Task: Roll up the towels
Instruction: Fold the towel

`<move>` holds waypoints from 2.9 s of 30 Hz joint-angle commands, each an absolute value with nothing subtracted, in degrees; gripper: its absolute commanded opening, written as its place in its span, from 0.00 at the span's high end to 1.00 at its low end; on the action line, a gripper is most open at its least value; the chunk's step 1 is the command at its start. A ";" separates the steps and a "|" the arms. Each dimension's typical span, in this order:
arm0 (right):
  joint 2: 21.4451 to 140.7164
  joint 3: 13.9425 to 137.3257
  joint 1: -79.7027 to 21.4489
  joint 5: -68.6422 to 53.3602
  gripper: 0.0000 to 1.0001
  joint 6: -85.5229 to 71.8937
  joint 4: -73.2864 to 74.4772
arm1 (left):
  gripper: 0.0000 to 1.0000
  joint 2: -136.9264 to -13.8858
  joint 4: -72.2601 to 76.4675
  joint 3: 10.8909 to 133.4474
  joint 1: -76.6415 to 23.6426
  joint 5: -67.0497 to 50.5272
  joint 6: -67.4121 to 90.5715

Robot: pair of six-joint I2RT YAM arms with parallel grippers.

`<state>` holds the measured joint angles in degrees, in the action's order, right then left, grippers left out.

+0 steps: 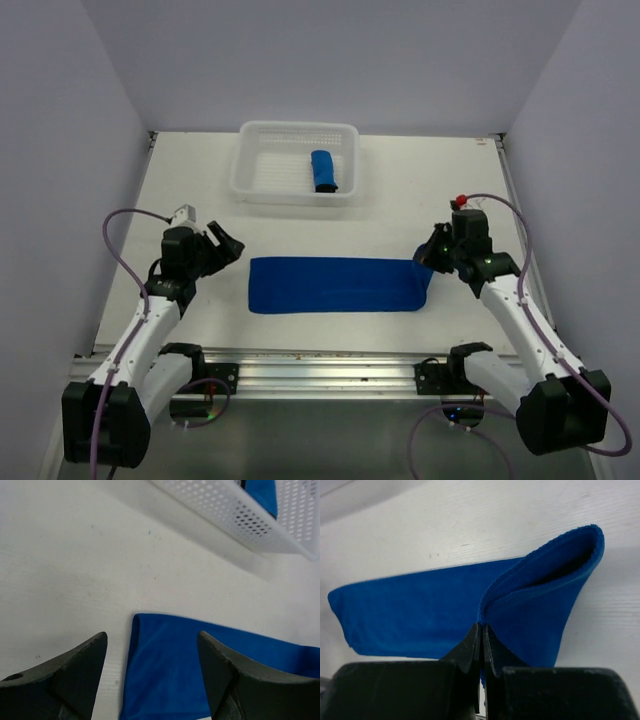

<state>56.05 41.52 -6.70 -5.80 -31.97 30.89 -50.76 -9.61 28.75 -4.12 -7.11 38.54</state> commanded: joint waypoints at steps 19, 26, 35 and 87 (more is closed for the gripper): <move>79.00 64.77 -40.68 -3.08 1.00 -37.62 22.94 | 0.28 -61.87 8.88 17.32 -3.69 -8.17 40.61; 89.99 73.72 -48.95 -2.64 1.00 -38.14 21.62 | 0.28 -63.28 9.84 16.53 -3.69 -8.17 40.34; 99.92 82.87 -55.81 -1.85 1.00 -39.29 21.70 | 0.28 -64.51 11.34 15.38 -3.69 -8.27 40.52; 84.31 66.57 -54.77 10.89 0.68 -43.50 23.99 | 0.30 -51.25 3.95 19.17 -2.72 -12.47 45.18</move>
